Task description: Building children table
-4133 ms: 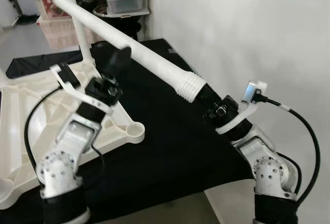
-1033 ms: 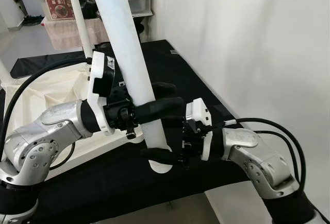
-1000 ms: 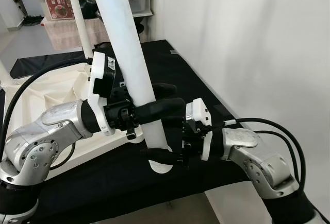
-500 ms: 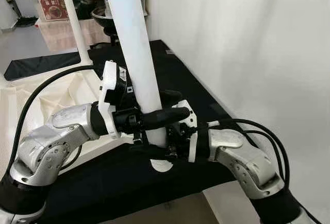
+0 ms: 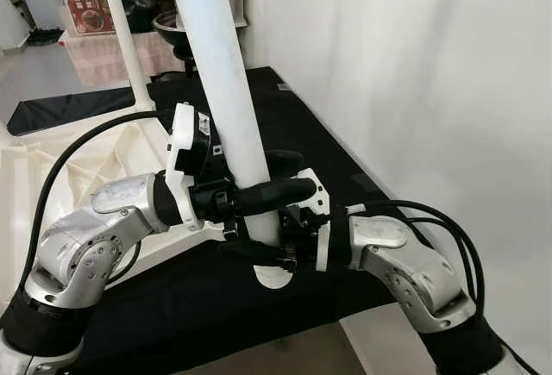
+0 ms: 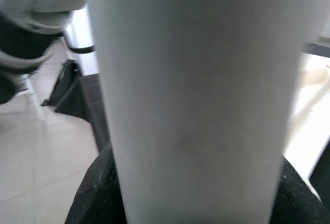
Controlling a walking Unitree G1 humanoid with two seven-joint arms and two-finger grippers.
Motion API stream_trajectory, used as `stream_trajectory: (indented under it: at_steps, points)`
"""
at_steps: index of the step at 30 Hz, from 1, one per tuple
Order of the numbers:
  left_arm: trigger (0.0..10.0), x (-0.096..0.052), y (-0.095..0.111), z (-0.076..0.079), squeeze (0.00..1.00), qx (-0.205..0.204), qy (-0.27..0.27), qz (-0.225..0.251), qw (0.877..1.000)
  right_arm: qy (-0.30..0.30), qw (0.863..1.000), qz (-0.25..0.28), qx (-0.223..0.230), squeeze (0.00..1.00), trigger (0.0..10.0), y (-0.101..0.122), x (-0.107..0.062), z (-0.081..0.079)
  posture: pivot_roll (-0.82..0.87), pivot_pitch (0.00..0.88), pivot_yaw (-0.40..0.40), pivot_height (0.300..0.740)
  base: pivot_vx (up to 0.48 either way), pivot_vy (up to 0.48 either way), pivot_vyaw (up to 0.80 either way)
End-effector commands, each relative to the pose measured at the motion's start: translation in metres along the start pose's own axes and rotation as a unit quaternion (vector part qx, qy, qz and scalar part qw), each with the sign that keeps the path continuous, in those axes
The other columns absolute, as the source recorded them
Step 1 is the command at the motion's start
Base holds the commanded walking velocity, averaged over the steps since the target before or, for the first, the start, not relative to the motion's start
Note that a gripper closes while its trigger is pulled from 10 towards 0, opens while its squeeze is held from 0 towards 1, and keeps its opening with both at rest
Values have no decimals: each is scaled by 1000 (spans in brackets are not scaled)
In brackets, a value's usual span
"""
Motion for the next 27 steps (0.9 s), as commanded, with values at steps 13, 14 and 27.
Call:
stream_trajectory:
  at_steps: [13,14,27]
  points:
    - [10000,-51,4,-57,1000,30,264,3,964,-208,971,105,49,0,0,14,-26,64,-61,29,-3,740,0,0,0]
    - [10000,-51,4,-57,1000,30,264,3,964,-208,971,105,49,0,0,14,-26,64,-61,29,-3,740,0,0,0]
    - [10000,-101,-44,-71,322,11,456,-100,884,-263,943,198,59,0,10000,33,-43,78,-47,27,-5,740,0,0,0]
Point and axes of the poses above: a point about 5 cm out from each wrist's last joint towards the gripper, its own x axis pointing out of the wrist towards the gripper, its own y axis along the axis of the wrist's last joint, z = x × y, the point moved 3 cm from there along x, pointing out of the wrist towards the gripper, and after that the axes turned 12 degrees about x, right-handed, at the moved point
